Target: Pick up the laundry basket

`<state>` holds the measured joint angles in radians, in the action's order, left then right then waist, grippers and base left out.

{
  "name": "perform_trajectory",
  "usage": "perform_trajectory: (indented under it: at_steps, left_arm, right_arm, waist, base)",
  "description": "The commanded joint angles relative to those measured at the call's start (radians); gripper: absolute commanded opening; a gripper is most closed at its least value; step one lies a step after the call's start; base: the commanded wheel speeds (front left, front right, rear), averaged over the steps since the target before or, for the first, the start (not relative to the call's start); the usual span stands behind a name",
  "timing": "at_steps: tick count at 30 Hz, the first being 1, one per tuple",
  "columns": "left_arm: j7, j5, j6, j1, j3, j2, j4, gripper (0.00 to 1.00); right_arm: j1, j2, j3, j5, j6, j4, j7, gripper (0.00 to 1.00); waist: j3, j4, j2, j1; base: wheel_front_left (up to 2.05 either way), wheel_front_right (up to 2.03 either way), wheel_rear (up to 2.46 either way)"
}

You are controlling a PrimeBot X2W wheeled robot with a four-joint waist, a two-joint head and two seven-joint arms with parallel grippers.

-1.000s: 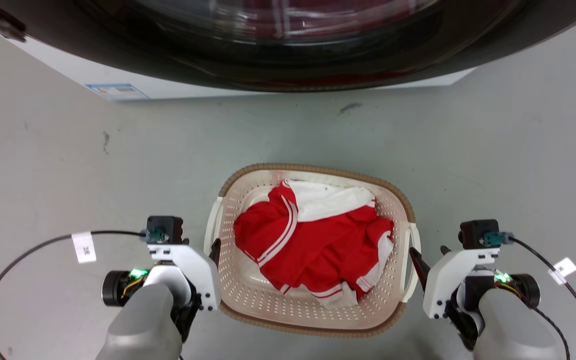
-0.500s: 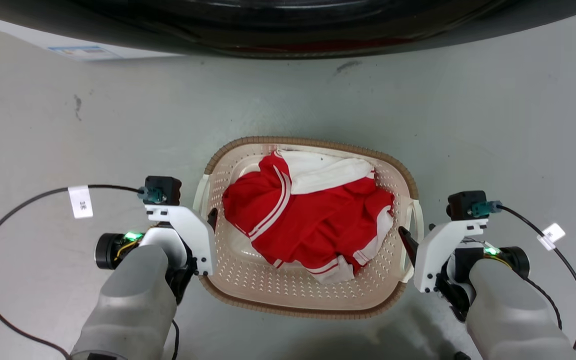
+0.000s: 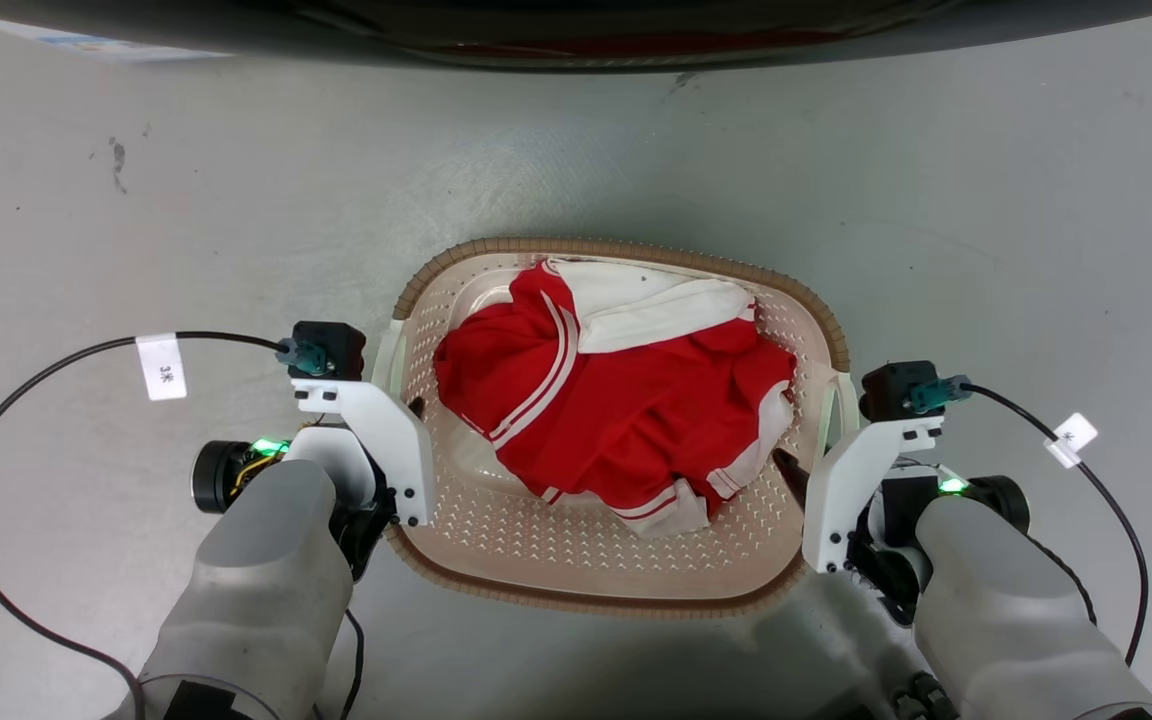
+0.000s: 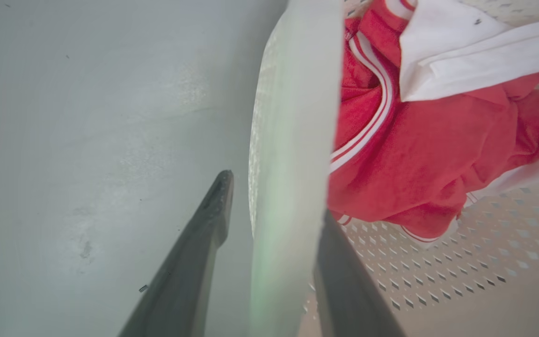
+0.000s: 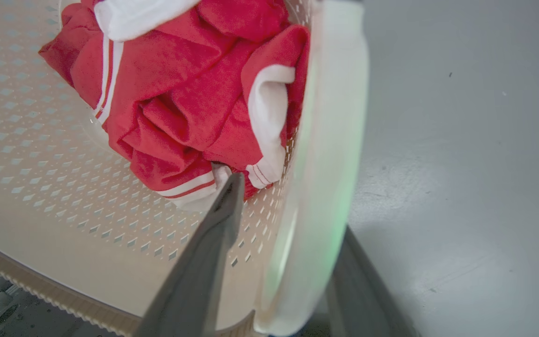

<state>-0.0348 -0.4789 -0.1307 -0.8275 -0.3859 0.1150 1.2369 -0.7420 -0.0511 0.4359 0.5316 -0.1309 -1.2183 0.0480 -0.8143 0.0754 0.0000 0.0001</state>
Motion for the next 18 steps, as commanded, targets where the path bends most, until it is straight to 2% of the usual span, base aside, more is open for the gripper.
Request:
perform_trajectory:
  at_steps: [1,11,18]
  left_arm:
    - [-0.002,-0.002,0.001,-0.012,-0.005,0.002,-0.004,0.0]
    - [-0.027,-0.085,0.0,0.009,-0.073,0.002,-0.03,0.0]
    - [-0.06,-0.134,-0.001,0.018,-0.116,-0.002,-0.023,0.0]
  right_arm:
    - [-0.018,0.002,0.006,0.009,0.0,-0.002,0.003,0.0]
    - [-0.029,0.006,0.099,0.102,-0.001,-0.012,0.003,0.0]
    - [-0.042,0.008,0.178,0.138,-0.001,-0.008,0.042,0.0]
  waist:
    - [-0.002,-0.003,0.0,-0.0001]
    - [0.0,-0.011,0.0,-0.0001]
    - [0.035,-0.011,0.0,-0.0001]
  base:
    - [0.0,0.0,0.0]
    - [0.0,0.0,0.0]
    - [0.0,0.0,0.0]
